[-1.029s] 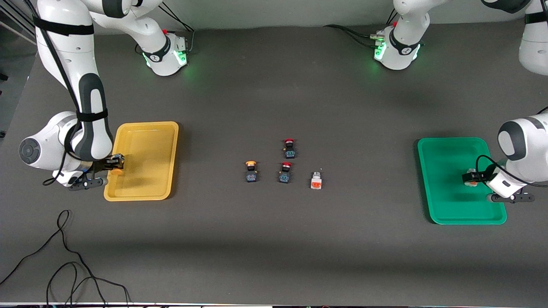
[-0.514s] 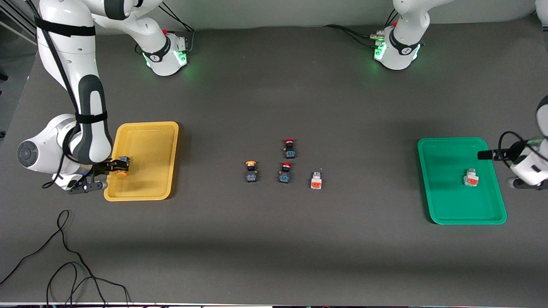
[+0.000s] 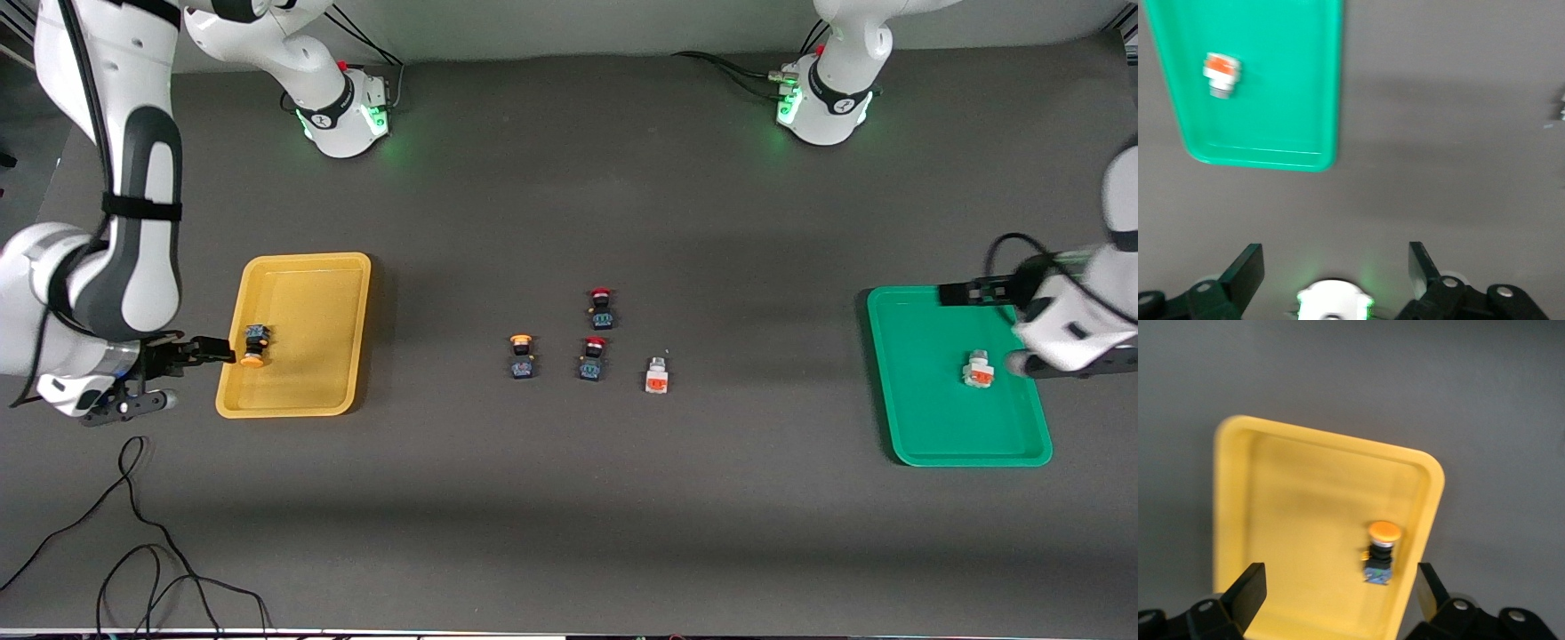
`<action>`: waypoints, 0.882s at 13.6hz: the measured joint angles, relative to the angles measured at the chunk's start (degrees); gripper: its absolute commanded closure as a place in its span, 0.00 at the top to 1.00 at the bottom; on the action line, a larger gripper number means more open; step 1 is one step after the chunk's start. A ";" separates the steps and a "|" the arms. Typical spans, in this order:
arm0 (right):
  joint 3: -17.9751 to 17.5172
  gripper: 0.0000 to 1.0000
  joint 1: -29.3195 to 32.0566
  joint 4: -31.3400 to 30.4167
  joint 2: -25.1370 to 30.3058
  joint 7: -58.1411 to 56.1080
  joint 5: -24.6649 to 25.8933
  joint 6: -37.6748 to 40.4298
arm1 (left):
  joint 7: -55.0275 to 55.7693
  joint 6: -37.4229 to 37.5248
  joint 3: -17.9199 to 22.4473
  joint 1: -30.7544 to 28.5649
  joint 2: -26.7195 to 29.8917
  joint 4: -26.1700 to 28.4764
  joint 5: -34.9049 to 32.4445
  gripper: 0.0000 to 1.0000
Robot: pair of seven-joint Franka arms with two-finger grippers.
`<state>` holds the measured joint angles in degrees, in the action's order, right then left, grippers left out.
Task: Place green and yellow buttons in trays
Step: 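Reach the right gripper to a second yellow button while the left gripper reaches a switch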
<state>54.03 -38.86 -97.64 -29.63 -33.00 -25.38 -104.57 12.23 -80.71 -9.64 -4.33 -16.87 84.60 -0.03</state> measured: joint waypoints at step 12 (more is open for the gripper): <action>-4.85 1.00 -32.13 5.38 -3.59 56.77 -5.21 -3.09 | 31.03 -22.81 -0.18 23.37 -17.24 -4.86 1.68 0.96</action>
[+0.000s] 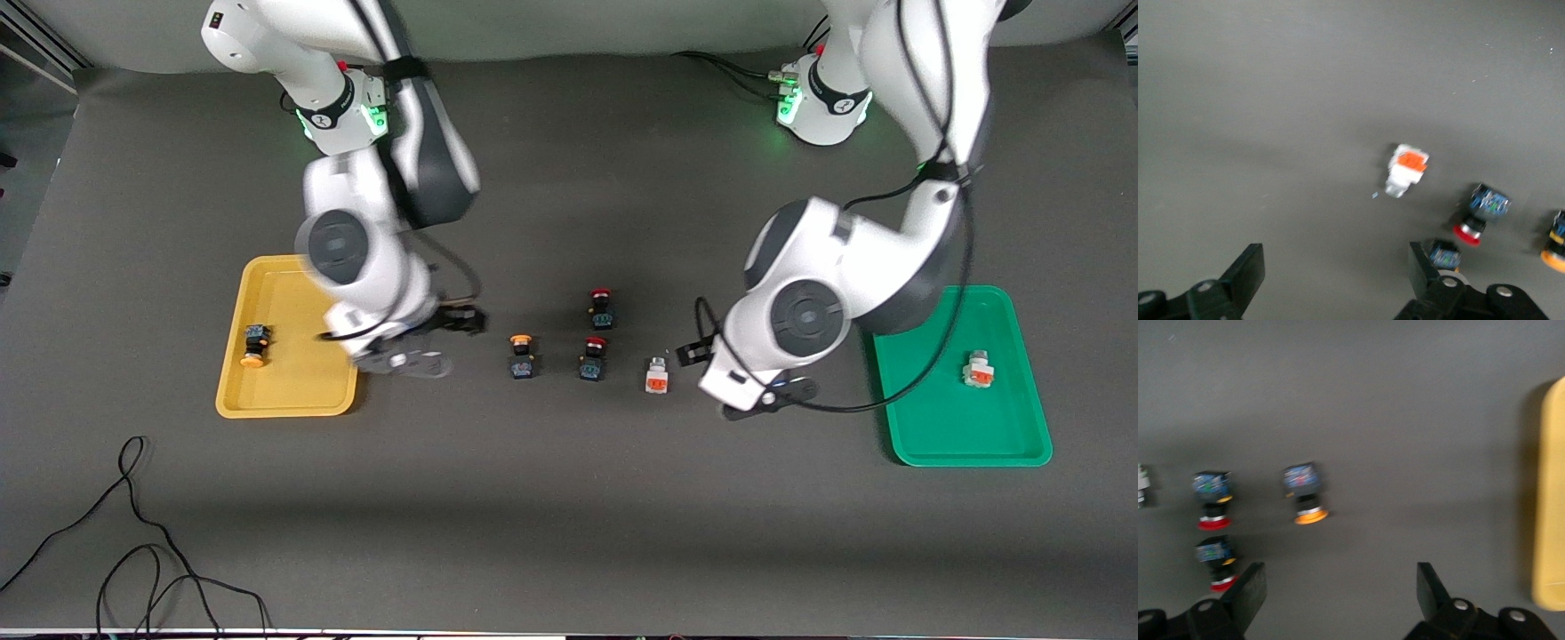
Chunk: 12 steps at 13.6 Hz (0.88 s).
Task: Place green and yellow buttons in trays
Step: 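Reach the right gripper to a second yellow button while the left gripper reaches a switch, then grasp the yellow button with the right gripper while the left gripper grasps the switch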
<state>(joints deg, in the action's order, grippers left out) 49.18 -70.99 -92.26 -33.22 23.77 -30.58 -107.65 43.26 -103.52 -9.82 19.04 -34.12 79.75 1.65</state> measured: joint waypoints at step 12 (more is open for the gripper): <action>-11.46 0.95 0.84 -6.28 -12.74 3.28 -4.82 -26.91 | -12.65 -12.10 -0.99 2.80 -11.66 -0.21 -3.51 0.95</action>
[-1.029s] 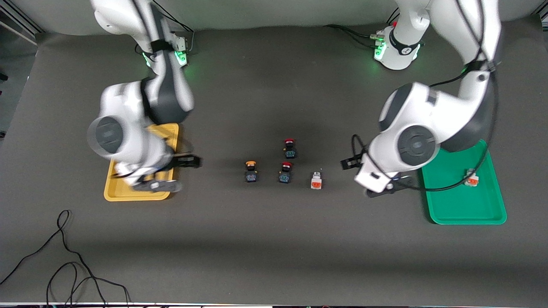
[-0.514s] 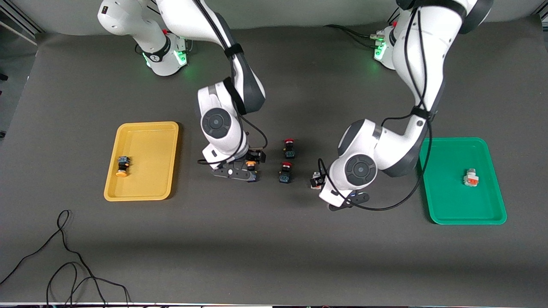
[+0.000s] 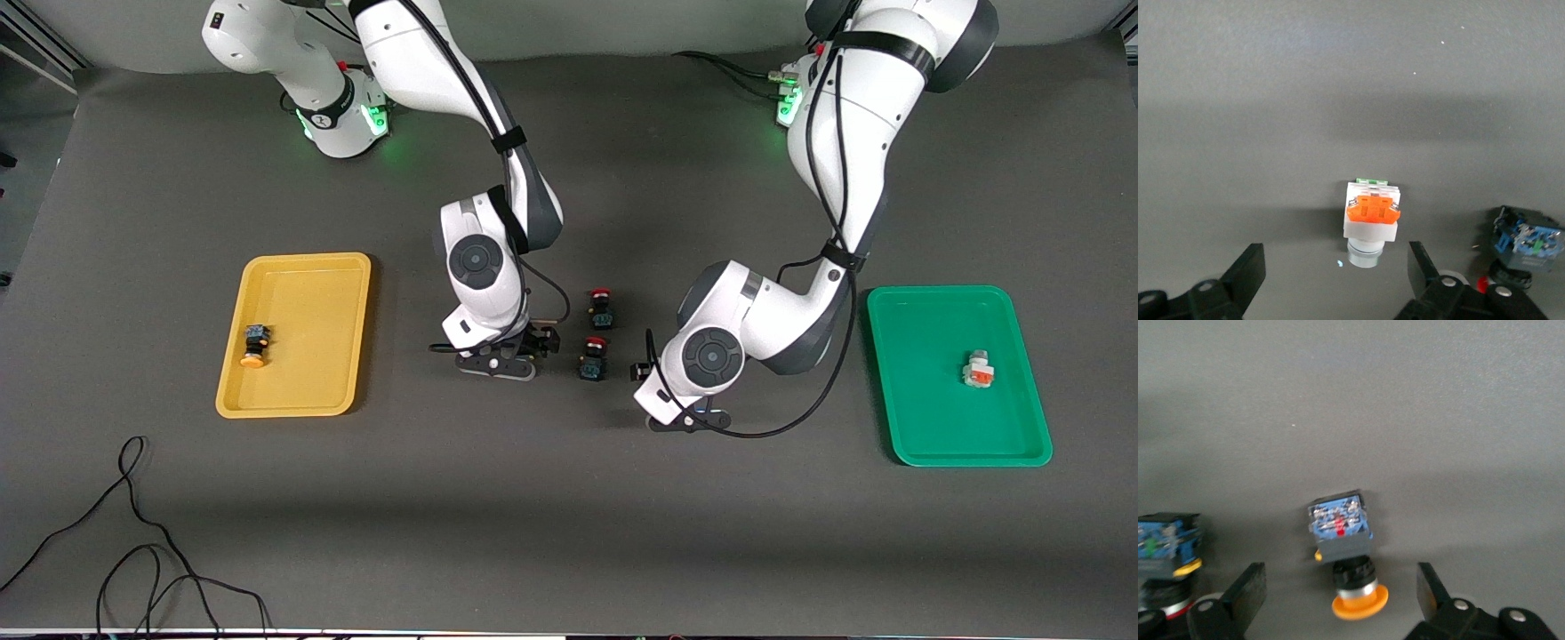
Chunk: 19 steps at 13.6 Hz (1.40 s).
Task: Place green and yellow buttons in trays
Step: 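Grasp the yellow button with the right gripper while the left gripper grasps the switch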
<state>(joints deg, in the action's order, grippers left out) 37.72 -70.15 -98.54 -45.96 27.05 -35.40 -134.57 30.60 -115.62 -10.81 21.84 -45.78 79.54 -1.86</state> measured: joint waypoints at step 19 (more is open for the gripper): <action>9.87 0.20 0.74 2.12 13.90 -7.04 6.03 19.90 | -1.93 -9.11 0.19 0.99 -2.44 1.57 -0.37 0.00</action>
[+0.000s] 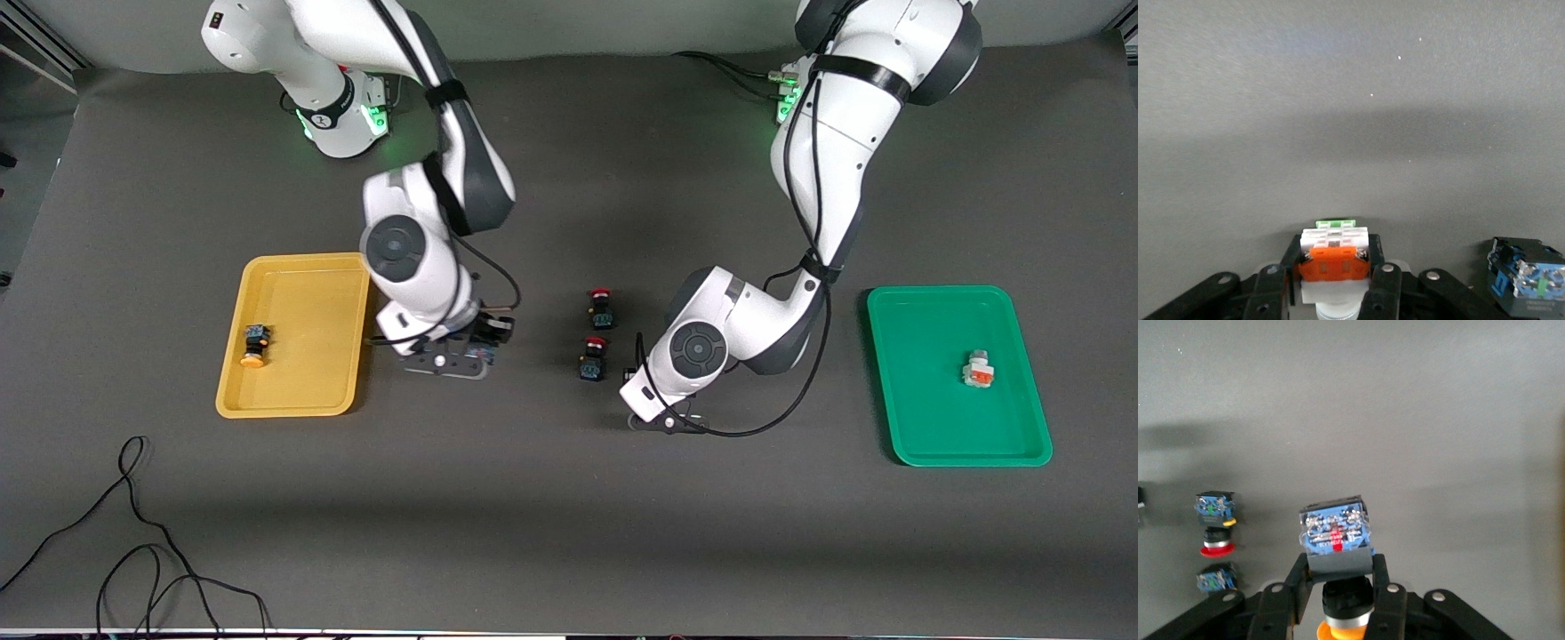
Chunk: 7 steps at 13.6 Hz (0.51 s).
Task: Place green and yellow buttons in trays
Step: 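Grasp the yellow button with the right gripper while the left gripper grasps the switch, then lower the yellow button into the yellow tray while the left gripper lowers the switch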
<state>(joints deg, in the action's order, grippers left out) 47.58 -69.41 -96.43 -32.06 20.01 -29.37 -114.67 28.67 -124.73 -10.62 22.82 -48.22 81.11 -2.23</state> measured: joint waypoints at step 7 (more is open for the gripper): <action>23.89 0.20 1.68 -9.67 3.87 -36.91 0.93 8.76 | 0.26 27.11 0.57 -9.68 16.98 -4.77 4.53 0.00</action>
<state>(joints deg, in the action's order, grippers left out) 71.48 -67.74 -106.09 -28.20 -16.90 -28.44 -105.92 28.93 -97.62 -10.05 13.14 -31.25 76.34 2.30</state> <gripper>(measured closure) 0.595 0.590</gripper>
